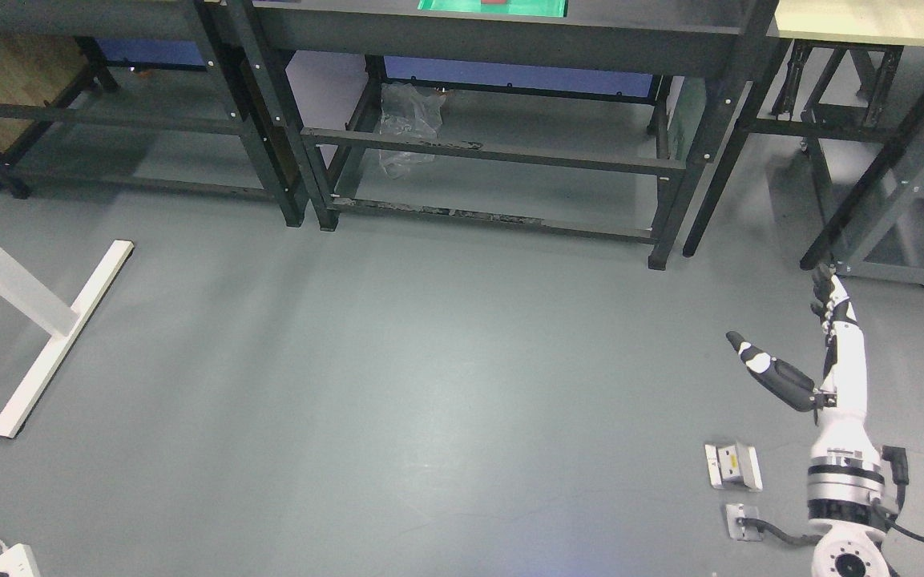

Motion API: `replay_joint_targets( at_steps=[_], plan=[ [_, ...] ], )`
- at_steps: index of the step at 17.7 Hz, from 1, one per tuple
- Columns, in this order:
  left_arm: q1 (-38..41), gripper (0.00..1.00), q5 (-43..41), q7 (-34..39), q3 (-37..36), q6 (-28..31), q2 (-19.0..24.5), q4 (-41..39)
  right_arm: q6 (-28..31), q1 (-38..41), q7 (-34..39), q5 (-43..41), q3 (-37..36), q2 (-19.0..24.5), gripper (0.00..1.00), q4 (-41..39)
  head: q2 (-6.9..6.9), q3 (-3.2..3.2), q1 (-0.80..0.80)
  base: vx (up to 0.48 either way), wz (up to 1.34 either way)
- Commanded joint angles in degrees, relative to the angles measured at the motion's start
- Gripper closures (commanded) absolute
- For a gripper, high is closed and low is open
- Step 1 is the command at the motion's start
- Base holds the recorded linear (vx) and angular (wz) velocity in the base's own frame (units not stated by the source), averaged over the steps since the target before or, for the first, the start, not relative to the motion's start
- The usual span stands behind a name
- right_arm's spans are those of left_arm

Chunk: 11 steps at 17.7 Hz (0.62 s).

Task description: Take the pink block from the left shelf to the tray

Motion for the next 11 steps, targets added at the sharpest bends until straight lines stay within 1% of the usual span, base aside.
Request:
replay_joint_targets(
  at_steps=[1,3,4,8,11],
  plan=[
    [0.5,0.0,-0.1,0.0,0.0,0.0,1.0,0.0,-1.0,0.3,-1.4,30.4,-1.1,-1.8,0.0,-0.8,0.0,0.0,0.0,0.0,0.0],
    [0.5,0.0,-0.1,0.0,0.0,0.0,1.0,0.0,-1.0,0.3,-5.7,30.3,-3.2,-1.7,0.0,-0.8,0.0,0.0,0.0,0.0,0.0],
    [0.5,0.0,-0.1,0.0,0.0,0.0,1.0,0.0,-1.1,0.3,-6.5,30.4,-3.4,-1.6,0.0,-0.8,0.0,0.0,0.0,0.0,0.0],
    [0.5,0.0,-0.1,0.0,0.0,0.0,1.0,0.0,-0.9,-0.2,-5.8,29.6,-2.7,-0.6,0.0,-0.7,0.0,0.0,0.0,0.0,0.0],
    [0.5,0.0,-0.1,0.0,0.0,0.0,1.0,0.0,-0.6,-0.4,-2.8,29.6,-1.5,-0.6,0.0,-0.7,0.0,0.0,0.0,0.0,0.0]
  ],
)
